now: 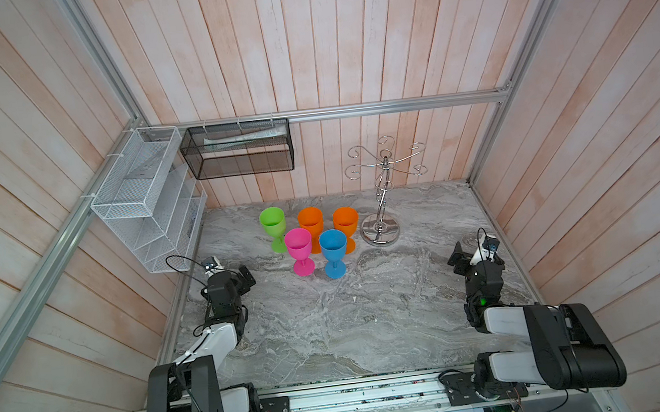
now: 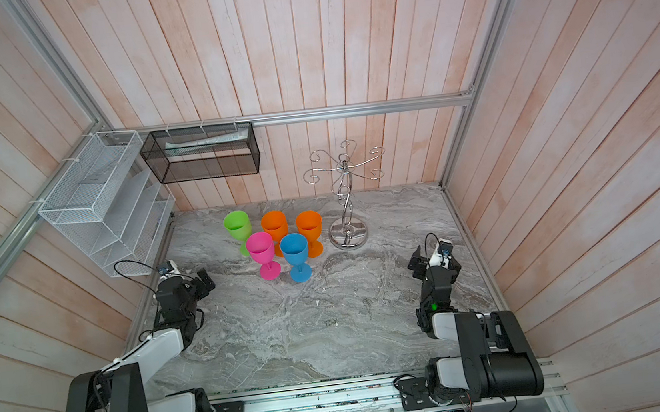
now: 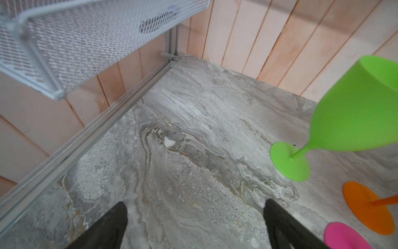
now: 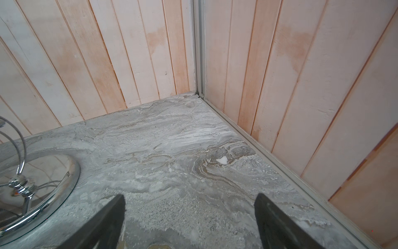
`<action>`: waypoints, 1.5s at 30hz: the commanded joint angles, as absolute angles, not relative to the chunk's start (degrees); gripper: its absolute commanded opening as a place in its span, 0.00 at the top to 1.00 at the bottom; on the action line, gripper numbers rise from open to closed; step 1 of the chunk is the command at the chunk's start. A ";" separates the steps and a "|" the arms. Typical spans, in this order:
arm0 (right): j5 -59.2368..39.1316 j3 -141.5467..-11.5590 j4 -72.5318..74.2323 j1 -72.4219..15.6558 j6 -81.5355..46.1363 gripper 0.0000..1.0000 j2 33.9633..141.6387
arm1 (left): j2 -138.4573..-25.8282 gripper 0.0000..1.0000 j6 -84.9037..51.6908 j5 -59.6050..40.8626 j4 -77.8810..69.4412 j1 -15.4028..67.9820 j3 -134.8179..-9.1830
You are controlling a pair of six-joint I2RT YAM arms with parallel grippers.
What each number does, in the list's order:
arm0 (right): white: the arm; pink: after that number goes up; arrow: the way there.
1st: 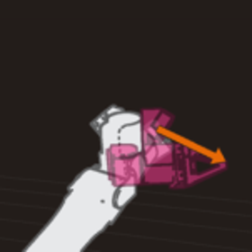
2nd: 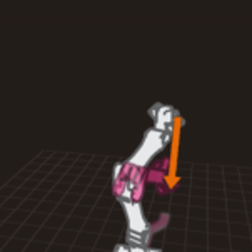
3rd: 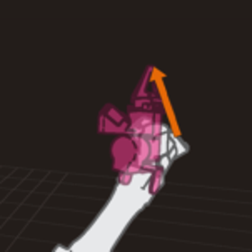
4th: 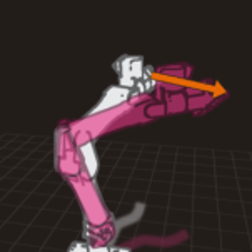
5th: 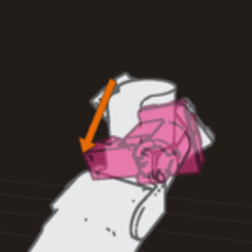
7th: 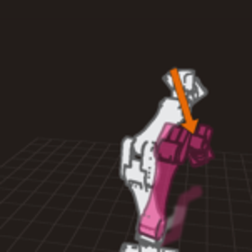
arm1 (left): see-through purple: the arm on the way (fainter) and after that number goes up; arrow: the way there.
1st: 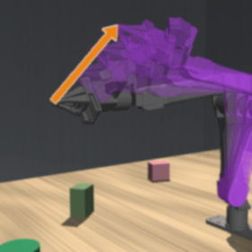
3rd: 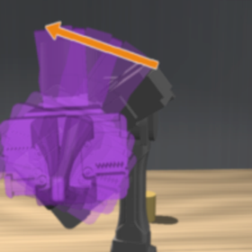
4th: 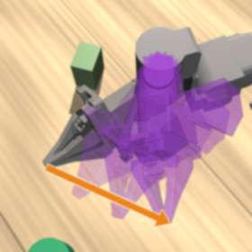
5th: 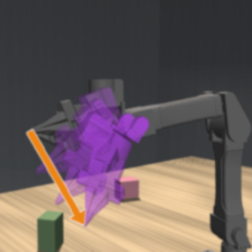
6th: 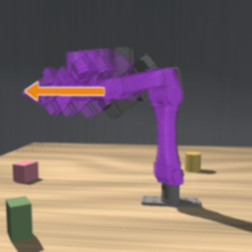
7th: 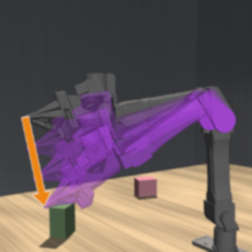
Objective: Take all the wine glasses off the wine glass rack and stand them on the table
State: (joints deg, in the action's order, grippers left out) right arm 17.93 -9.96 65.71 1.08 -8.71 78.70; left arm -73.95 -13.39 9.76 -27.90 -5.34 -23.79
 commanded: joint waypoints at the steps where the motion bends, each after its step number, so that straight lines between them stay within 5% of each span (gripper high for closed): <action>1: 18.16 -8.22 75.95 1.43 -7.31 0.05 82.37 | -76.03 0.00 -9.56 4.80 -38.26 -5.54 -22.11; 10: 13.60 -9.37 72.92 1.41 -5.57 0.05 83.32 | -84.13 0.00 -4.77 -5.90 -54.34 -5.25 -19.68; 14: 13.52 -8.82 81.38 0.11 -3.46 0.06 88.79 | -88.99 0.00 -1.67 -2.85 -64.97 -2.48 -16.28; 16: 12.92 -11.27 71.86 0.00 -3.62 0.06 85.86 | -88.28 0.00 -1.32 -1.90 -62.66 -1.99 -16.91; 45: 14.99 -12.81 71.61 -0.18 -3.84 0.02 87.43 | -88.23 0.00 -1.08 -0.18 -62.65 -1.17 -16.87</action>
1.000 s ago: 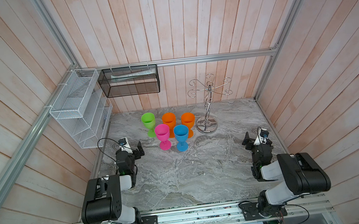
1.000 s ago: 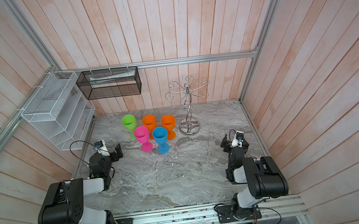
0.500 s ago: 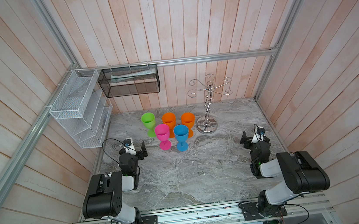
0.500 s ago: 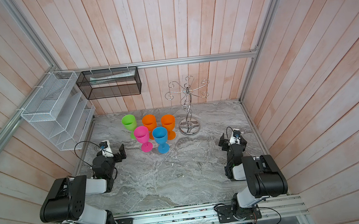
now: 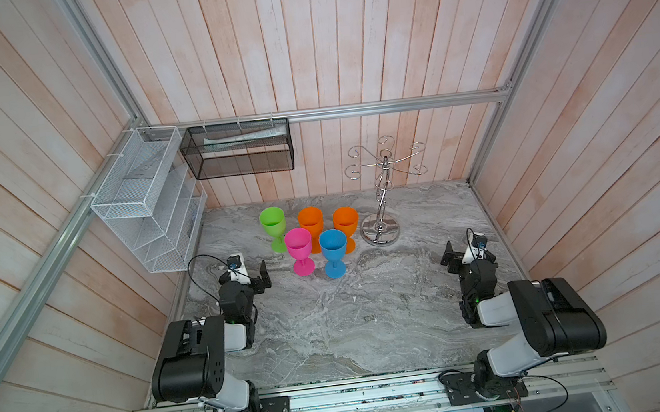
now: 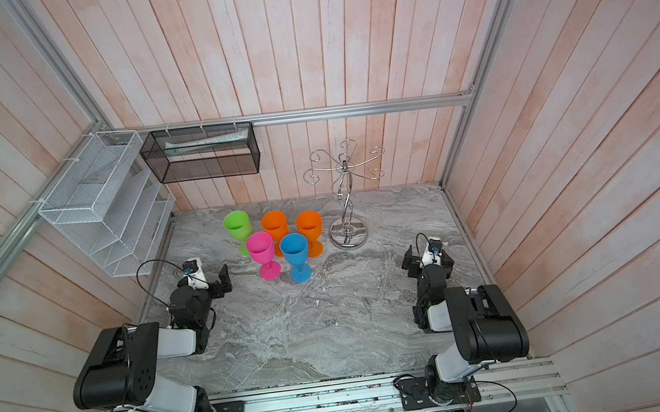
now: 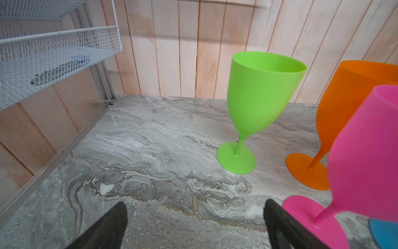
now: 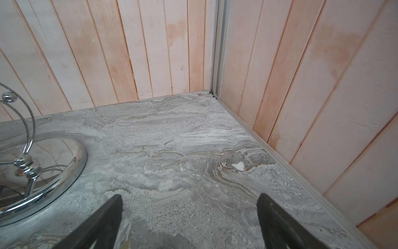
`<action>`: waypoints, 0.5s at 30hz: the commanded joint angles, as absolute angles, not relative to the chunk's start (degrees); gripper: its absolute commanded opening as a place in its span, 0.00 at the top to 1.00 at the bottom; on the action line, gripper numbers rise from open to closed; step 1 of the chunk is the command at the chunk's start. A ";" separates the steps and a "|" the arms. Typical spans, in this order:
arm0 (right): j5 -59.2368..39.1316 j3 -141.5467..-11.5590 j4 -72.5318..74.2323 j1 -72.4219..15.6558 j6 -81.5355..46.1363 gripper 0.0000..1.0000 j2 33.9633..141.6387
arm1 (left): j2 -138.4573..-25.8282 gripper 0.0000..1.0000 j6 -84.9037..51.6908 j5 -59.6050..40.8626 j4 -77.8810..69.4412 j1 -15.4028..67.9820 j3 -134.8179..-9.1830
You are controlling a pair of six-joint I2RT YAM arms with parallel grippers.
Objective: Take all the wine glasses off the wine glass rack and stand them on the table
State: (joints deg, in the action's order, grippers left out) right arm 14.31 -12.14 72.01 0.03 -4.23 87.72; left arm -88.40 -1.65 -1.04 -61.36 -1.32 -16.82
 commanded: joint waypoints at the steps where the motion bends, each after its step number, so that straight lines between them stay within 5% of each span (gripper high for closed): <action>1: 15.05 -12.83 71.64 -0.18 -3.84 0.02 87.45 | -88.24 0.00 -1.06 -0.18 -62.73 -1.18 -16.87; 15: 14.95 -12.92 71.36 -0.11 -4.06 0.02 87.40 | -88.23 0.00 -1.06 -0.18 -62.66 -1.19 -16.85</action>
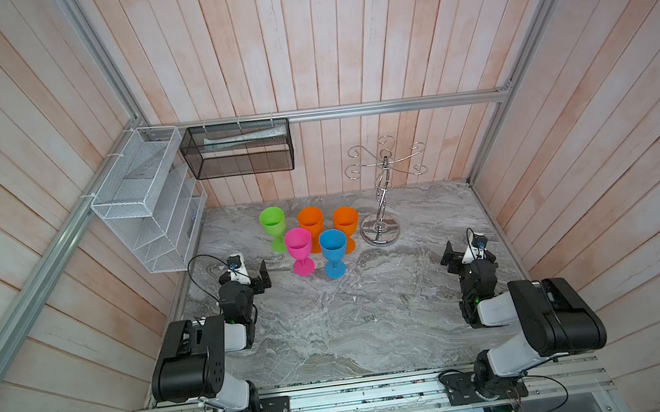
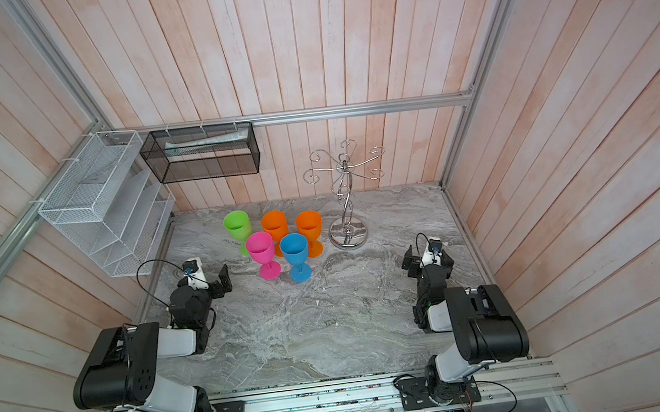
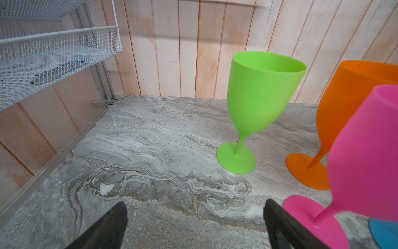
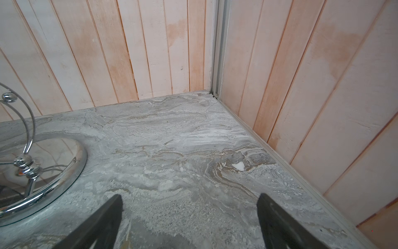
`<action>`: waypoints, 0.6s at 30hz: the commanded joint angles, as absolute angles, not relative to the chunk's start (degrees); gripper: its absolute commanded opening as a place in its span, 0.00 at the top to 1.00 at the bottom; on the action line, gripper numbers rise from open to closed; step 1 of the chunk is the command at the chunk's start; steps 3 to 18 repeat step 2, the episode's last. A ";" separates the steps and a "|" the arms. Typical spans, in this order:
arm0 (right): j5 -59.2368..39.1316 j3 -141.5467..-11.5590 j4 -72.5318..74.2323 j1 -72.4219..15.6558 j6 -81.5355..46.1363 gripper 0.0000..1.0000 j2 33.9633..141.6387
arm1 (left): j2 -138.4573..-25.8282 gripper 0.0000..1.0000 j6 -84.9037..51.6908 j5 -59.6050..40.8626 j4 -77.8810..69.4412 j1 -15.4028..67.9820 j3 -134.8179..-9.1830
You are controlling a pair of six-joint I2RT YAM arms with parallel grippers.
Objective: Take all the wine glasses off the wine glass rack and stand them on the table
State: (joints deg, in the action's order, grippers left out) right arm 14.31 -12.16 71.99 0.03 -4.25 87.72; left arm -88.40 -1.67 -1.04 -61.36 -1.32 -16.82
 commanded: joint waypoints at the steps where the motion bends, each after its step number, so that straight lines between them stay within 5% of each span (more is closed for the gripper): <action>1: 14.99 -12.92 71.28 -0.20 -3.99 0.02 87.36 | -88.19 0.00 -1.05 -0.18 -62.67 -1.22 -16.84; 18: 14.97 -12.91 71.21 -0.18 -3.96 0.02 87.31 | -88.21 0.00 -1.08 -0.18 -62.69 -1.15 -16.83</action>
